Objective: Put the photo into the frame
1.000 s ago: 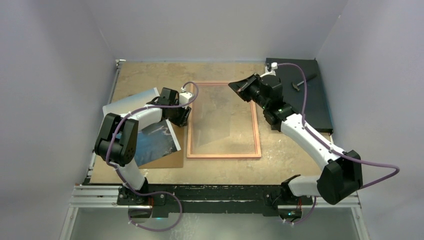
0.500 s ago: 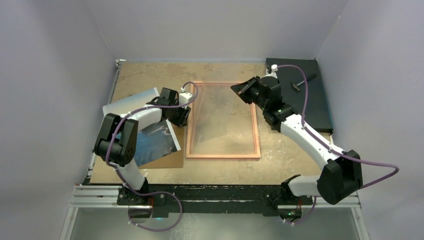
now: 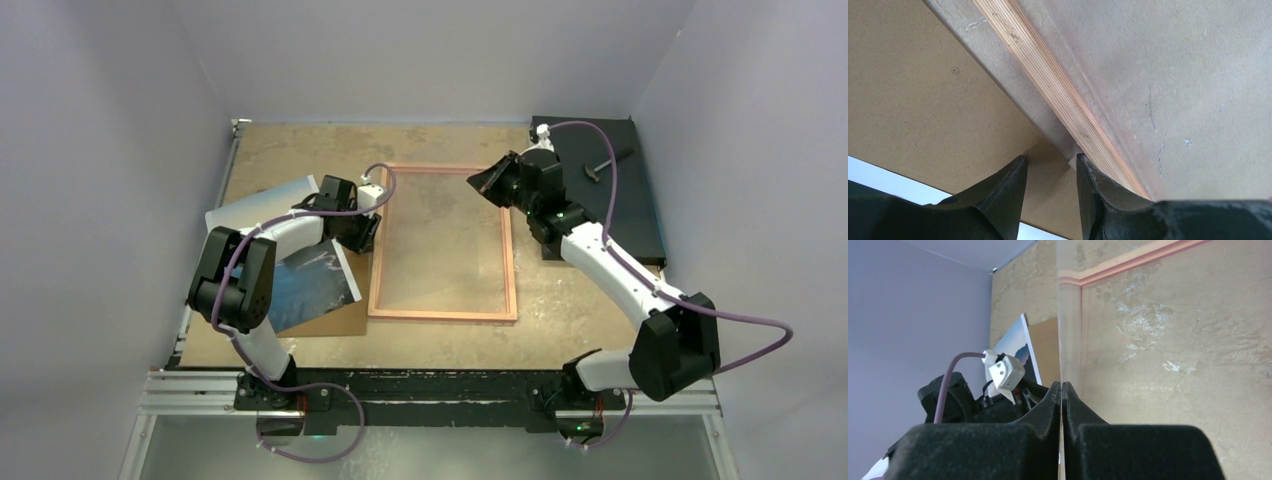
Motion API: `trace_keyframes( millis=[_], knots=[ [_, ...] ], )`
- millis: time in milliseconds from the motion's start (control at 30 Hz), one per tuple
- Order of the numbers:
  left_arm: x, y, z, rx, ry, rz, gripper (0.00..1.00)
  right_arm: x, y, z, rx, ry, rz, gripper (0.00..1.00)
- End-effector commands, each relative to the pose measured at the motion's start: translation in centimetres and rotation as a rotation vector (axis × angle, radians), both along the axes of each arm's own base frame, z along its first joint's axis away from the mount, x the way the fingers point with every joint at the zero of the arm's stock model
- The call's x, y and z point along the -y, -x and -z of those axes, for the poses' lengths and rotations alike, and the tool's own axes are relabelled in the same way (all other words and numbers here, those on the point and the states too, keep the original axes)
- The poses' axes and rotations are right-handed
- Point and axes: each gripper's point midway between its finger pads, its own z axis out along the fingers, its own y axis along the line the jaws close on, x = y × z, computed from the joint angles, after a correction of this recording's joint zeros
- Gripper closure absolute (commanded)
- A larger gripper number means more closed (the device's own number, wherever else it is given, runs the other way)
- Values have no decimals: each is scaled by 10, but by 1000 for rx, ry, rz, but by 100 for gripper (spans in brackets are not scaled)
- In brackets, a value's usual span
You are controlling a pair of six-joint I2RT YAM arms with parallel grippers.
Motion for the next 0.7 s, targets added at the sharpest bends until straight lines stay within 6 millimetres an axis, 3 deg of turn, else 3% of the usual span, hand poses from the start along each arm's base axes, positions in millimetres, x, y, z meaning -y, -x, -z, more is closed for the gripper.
trace_keyframes(
  millis=[0,200,467,667],
  knots=[
    [-1,4,-1,-7,5,3,61,6,1,-19,52,14,-44,100],
    [-1,2,-1,-3,1,4,61,17,-1,-6,11,5,-54,100],
    [0,2,3,-12,4,4,62,4,10,9,-42,-81,-108,100],
    [0,3,2,-13,5,3,63,2,10,1,-45,-151,-84,100]
  ],
)
